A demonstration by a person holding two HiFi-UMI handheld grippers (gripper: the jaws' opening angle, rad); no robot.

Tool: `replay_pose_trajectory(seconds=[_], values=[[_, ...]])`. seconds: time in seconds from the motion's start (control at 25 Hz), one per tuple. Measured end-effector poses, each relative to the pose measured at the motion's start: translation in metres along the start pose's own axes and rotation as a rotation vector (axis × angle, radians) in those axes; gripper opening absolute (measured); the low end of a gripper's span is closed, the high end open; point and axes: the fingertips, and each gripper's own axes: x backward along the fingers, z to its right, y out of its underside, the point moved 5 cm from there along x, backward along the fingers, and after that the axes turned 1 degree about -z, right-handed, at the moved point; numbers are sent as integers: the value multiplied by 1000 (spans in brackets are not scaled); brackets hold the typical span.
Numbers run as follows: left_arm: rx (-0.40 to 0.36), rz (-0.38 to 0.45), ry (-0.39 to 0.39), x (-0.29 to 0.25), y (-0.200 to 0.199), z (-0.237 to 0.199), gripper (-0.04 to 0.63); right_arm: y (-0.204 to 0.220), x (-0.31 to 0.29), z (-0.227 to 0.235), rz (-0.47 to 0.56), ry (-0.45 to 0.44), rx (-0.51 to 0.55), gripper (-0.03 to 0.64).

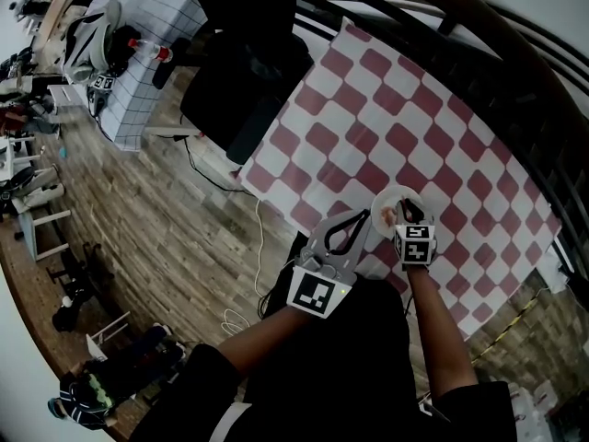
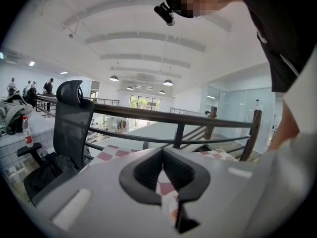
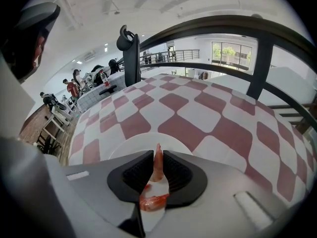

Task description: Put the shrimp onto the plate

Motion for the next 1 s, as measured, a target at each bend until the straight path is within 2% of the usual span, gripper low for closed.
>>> replay_pose_trajectory(seconds=[0.36,0.76,1.0], values=[[-3,-1,-2,5,0,-5,6,5,-5,-3,-16,16,15,60],[33,0,26,12,2,-8,6,5,-4,0,-9,-12,-42,74],[35,14,14,21,4,-16,6,5,0,-2,3,32,-33,101]])
